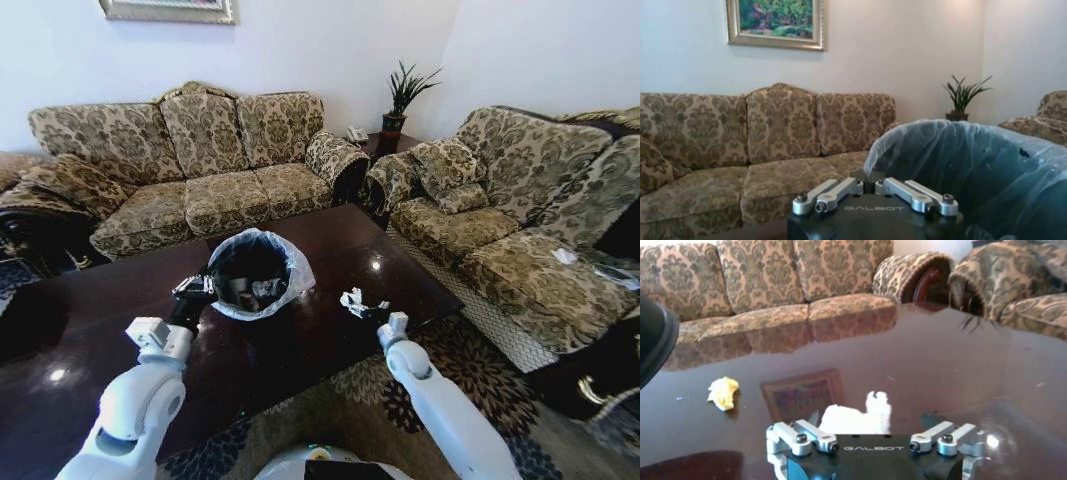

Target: Move to the front of the table and place the trash on the table into the trash bin.

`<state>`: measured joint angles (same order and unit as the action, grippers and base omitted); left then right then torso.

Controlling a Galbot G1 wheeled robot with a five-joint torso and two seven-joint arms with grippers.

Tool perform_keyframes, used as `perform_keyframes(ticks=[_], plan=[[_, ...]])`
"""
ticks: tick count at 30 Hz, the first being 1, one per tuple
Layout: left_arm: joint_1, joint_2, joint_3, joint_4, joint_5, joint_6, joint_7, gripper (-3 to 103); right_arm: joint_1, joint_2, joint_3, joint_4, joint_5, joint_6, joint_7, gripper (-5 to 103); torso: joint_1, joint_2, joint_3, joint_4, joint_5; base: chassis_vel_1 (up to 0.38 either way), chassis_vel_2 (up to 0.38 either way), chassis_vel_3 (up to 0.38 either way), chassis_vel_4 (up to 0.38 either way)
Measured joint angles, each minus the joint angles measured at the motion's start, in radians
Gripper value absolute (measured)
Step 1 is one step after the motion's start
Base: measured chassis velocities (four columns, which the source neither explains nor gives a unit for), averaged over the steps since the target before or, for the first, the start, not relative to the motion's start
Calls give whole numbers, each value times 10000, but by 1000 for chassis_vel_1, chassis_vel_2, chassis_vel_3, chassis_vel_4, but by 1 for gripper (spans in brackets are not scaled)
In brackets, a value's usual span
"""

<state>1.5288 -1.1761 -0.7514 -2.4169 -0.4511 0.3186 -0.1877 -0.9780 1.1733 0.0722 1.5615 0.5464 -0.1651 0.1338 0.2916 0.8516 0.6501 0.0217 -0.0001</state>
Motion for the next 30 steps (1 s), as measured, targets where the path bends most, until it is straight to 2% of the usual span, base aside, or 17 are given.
perform_keyframes(ticks=[5, 8, 9, 13, 14, 17, 18, 22, 23, 25, 27, 28, 30], plan=[[38, -15, -54, -37, -1, -17, -8, 3, 254, 86, -201, -305, 41, -265, -163, 88, -1, 0, 0, 2, 0, 0, 0, 0, 0], [24, -31, -62, -41, -31, -21, -63, 3, 485, 219, -361, -595, 206, -461, -178, 71, 0, 0, 0, 1, 0, 0, 0, 0, 0], [24, -31, -62, -41, -31, -21, -63, 3, 485, 219, -361, -595, 206, -461, -178, 71, 0, 0, 0, 1, 0, 0, 0, 0, 0], [-98, -33, -90, -42, -190, -18, -74, 3, 687, 294, -513, -797, 224, -467, -102, 50, -1, 1, -1, 0, -1, 0, 0, 0, 0], [-98, -33, -90, -42, -190, -18, -74, 3, 687, 294, -513, -797, 224, -467, -102, 50, -1, 1, -1, 0, -1, 0, 0, 0, 0], [-136, -25, -122, -23, -237, -10, -81, 3, 748, 286, -578, -807, 224, -457, -3, 38, 0, 0, -1, 1, 2, 0, 0, 0, 0], [-136, -25, -122, -23, -237, -10, -81, 3, 748, 286, -578, -807, 224, -457, -3, 38, 0, 0, -1, 1, 2, 0, 0, 0, 0], [-179, -8, -126, 43, -270, -6, -146, 3, 746, 243, -601, -750, 218, -433, 77, 18, -1, 0, 0, 2, 2, 0, 0, 0, 0], [-179, -8, -126, 43, -270, -6, -146, 3, 746, 243, -601, -750, 218, -433, 77, 18, -1, 0, 0, 2, 2, 0, 0, 0, 0], [-189, -4, -135, 56, -271, 1, -112, 3, 719, 187, -595, -525, 321, -434, 217, 7, 0, 0, 0, 2, 2, 0, 0, 0, 0], [-189, -5, -138, 56, -271, 5, -98, 3, 711, 159, -580, -368, 410, -437, 297, 7, 0, 0, 0, 1, 2, 0, 0, 0, 0], [-184, -6, -151, 56, -271, 9, -76, 3, 699, 92, -523, 22, 541, -444, 466, 1, 0, 0, 0, 1, 2, 0, 0, 0, 0], [-173, -6, -164, 56, -263, 9, -70, 3, 702, 8, -494, 396, 646, -450, 591, 1, 0, 0, 0, 0, 2, 0, 0, 0, 0]])
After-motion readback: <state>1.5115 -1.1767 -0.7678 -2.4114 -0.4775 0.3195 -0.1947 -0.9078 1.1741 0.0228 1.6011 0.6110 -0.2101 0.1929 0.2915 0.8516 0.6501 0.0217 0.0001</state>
